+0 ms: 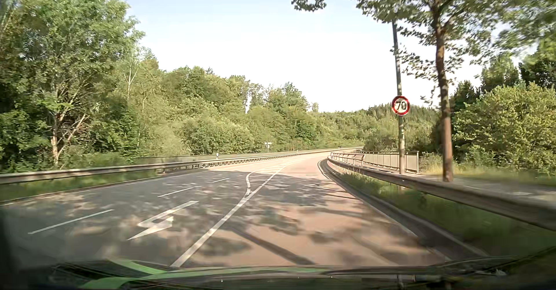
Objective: Follow the waypoints while adhering to traffic rules and regulations
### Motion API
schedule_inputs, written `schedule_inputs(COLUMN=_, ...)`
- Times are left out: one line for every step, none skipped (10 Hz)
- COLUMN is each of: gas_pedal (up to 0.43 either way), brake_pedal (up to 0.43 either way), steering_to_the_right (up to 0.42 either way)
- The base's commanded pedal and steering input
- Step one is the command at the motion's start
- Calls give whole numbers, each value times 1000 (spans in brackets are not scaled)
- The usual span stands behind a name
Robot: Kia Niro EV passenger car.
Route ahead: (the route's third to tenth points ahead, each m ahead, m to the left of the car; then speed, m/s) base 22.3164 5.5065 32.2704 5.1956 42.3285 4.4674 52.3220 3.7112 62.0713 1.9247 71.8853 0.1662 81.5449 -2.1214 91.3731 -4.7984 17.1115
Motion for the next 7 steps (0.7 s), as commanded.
schedule_inputs(gas_pedal=157, brake_pedal=0, steering_to_the_right=4)
schedule_inputs(gas_pedal=157, brake_pedal=0, steering_to_the_right=4)
schedule_inputs(gas_pedal=157, brake_pedal=0, steering_to_the_right=4)
schedule_inputs(gas_pedal=157, brake_pedal=0, steering_to_the_right=4)
schedule_inputs(gas_pedal=157, brake_pedal=0, steering_to_the_right=4)
schedule_inputs(gas_pedal=157, brake_pedal=0, steering_to_the_right=4)
schedule_inputs(gas_pedal=157, brake_pedal=0, steering_to_the_right=3)
